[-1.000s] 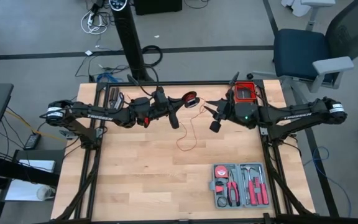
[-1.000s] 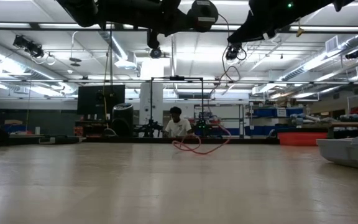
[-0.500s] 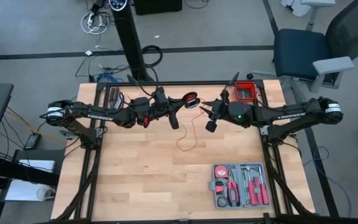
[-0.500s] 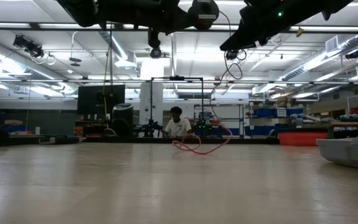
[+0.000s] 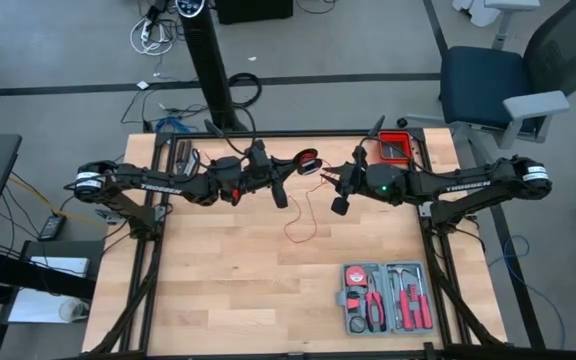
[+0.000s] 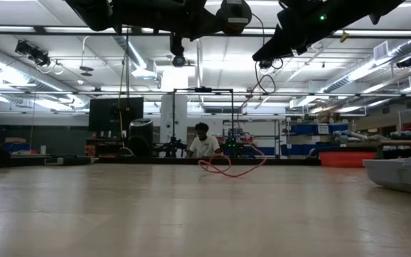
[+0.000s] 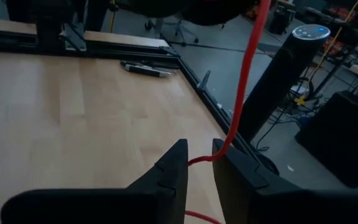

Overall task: Coil cords
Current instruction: Coil the wire

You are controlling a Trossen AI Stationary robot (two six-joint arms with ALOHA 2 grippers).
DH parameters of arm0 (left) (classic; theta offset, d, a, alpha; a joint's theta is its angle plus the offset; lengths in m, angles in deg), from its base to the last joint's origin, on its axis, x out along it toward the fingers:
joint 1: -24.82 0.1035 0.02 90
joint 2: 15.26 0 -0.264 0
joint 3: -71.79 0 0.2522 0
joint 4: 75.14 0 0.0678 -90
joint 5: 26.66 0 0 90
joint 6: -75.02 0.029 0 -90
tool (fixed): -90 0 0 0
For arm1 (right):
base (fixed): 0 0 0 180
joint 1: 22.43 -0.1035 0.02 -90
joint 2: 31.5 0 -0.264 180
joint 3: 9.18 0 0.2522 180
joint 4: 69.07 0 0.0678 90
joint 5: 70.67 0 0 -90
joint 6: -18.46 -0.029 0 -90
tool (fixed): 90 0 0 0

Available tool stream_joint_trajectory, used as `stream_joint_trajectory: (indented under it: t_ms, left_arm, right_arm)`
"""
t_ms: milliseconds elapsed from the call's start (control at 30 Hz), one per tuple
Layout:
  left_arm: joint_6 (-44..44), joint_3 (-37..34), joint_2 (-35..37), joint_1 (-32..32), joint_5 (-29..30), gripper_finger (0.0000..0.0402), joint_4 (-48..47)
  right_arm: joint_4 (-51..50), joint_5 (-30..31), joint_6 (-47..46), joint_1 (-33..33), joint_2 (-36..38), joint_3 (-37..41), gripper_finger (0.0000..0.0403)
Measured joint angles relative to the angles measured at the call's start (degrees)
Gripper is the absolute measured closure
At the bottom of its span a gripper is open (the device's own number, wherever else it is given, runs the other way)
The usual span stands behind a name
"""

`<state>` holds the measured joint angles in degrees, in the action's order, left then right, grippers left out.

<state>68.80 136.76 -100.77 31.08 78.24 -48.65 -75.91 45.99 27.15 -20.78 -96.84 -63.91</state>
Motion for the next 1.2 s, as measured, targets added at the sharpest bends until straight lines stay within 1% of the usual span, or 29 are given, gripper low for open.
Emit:
stream_joint_trajectory:
  t_ms: [233, 300, 367, 433, 533, 667, 733, 800, 900, 1000, 1133, 1200]
  left_arm:
    - [0.00, 0.00, 0.00, 0.00, 0.02, 0.0401, 0.14]
    - [-0.02, 0.00, 0.00, 0.00, 0.02, 0.0401, 0.14]
    - [-0.04, 0.00, 0.00, 0.00, 0.02, 0.0401, 0.16]
    - [-0.66, 0.00, 0.00, 0.00, 0.02, 0.0401, 0.31]
    - [-3.64, 0.00, 0.00, 0.00, 0.07, 0.0401, 1.28]
    - [-7.34, -0.02, -0.03, 0.04, 0.31, 0.0401, 2.09]
    - [-7.84, -0.05, -0.05, 0.04, 0.38, 0.0401, 2.09]
    - [-7.89, -0.07, -0.07, 0.04, 0.53, 0.0401, 2.12]
    - [-7.98, -0.05, -0.84, 0.00, 2.04, 0.0401, 2.89]
    - [-8.26, -0.01, -3.04, 0.00, 2.43, 0.0401, 4.06]
    - [-9.87, 0.02, -6.24, 0.07, 3.26, 0.0401, 7.21]
    - [-9.92, 0.07, -7.24, 0.01, 3.93, 0.0401, 8.63]
  right_arm:
    - [-0.88, -0.20, 0.54, 0.15, -0.07, 0.00, 0.0345]
    - [-1.28, -0.33, 0.55, 0.46, -0.17, 0.00, 0.0361]
    - [-1.65, -1.40, 0.95, 0.93, -0.17, 0.00, 0.0388]
    - [-1.95, -2.05, 0.98, 1.24, -0.22, 0.00, 0.0395]
    - [0.66, -1.68, 0.05, 1.51, -2.07, 0.00, 0.0397]
    - [8.04, -0.97, 1.87, 1.79, -7.45, 0.00, 0.0399]
    - [11.28, -0.95, 1.92, 2.08, -9.72, 0.00, 0.0400]
    - [12.35, -0.90, 1.86, 2.12, -11.44, -0.73, 0.0400]
    - [11.93, -0.90, 1.61, 1.44, -13.48, -3.40, 0.0401]
    - [8.18, -0.66, 1.47, 0.41, -15.39, -7.62, 0.0401]
    - [1.40, 2.73, 0.94, -1.21, -16.78, -11.85, 0.0402]
    - [0.99, 4.03, 1.27, -2.34, -16.90, -12.31, 0.0402]
